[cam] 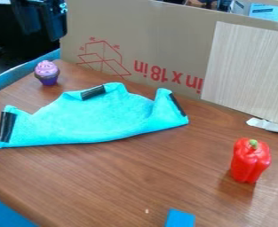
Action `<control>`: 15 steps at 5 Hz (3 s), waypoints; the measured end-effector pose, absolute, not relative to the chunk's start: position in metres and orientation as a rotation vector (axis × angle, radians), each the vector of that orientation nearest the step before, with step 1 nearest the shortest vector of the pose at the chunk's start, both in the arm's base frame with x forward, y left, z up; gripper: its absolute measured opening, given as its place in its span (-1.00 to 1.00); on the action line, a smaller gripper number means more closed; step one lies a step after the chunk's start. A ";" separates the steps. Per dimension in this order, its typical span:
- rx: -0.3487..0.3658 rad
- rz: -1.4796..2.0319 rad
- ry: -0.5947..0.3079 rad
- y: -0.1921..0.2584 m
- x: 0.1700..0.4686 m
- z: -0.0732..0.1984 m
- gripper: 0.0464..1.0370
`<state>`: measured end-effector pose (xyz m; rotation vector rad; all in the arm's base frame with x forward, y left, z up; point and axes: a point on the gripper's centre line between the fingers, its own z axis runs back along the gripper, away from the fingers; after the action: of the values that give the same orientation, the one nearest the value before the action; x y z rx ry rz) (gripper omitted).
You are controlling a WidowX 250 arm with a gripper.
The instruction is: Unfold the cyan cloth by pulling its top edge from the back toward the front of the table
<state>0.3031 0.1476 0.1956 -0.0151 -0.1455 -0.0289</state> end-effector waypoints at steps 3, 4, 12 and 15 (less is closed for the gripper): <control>-0.046 -0.247 -0.143 0.168 0.331 0.147 0.93; 0.010 -0.280 -0.203 0.175 0.342 0.137 0.93; 0.161 -0.387 -0.197 0.164 0.404 0.047 0.93; 0.153 -0.371 -0.201 0.164 0.407 0.034 -0.25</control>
<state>0.4066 0.1642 0.0337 0.1533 -0.2008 -0.3715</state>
